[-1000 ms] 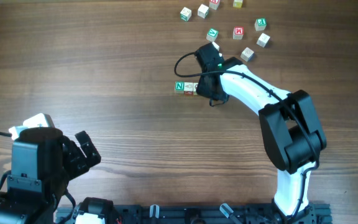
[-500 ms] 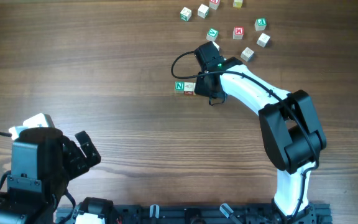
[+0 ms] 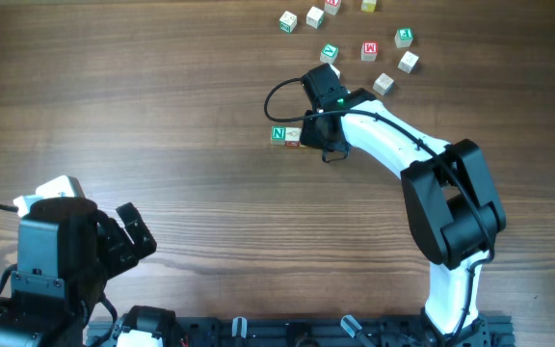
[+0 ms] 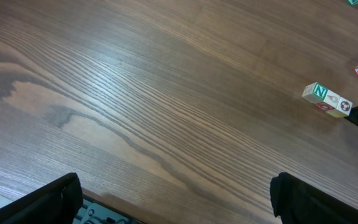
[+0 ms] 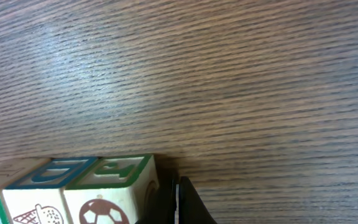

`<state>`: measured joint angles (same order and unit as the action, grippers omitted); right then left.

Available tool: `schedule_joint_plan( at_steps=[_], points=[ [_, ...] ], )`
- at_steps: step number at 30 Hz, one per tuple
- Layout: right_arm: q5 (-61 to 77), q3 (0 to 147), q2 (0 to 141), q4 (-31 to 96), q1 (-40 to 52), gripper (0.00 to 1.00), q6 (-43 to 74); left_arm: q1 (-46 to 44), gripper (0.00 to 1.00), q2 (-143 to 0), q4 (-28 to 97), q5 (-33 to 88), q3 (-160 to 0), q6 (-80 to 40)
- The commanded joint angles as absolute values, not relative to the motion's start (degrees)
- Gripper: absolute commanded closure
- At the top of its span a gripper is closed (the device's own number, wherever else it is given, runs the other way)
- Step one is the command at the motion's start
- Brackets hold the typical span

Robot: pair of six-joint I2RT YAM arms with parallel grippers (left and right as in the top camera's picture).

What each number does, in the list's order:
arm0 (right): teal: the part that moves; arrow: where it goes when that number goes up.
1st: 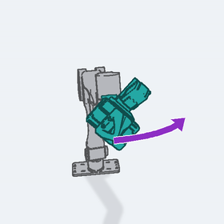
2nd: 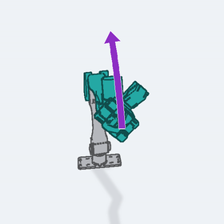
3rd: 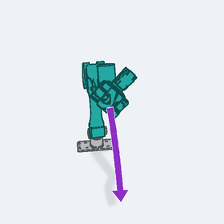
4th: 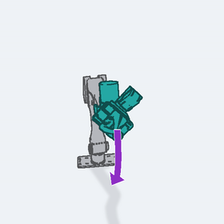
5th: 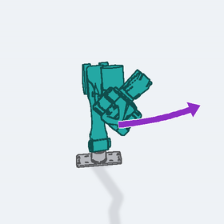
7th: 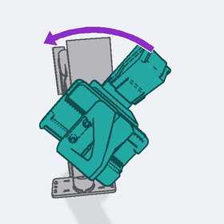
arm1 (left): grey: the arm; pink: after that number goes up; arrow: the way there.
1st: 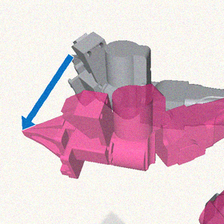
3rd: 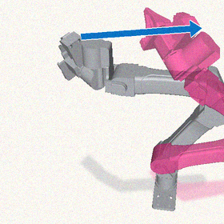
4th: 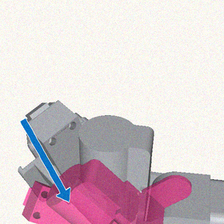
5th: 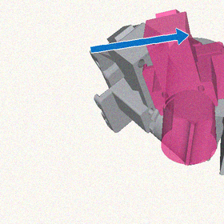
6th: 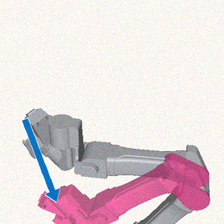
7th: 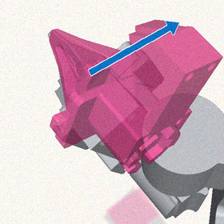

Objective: Form a circle

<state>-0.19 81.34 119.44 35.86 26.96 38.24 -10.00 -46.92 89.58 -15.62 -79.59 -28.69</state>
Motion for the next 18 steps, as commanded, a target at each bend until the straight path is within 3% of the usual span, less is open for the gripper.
schedule_joint_plan(
  at_steps=[1, 18],
  points=[
    [2.3, 81.0, 120.7, 35.2, 27.1, 0.95, 37.7, -9.7, 0.0, -46.8, 89.4, -16.6, -79.3, -29.4],
    [-6.1, 81.1, 120.6, 39.1, 27.1, 0.95, 44.5, -9.7, 0.0, -46.8, 89.4, -16.6, -79.3, -29.4]
  ],
)
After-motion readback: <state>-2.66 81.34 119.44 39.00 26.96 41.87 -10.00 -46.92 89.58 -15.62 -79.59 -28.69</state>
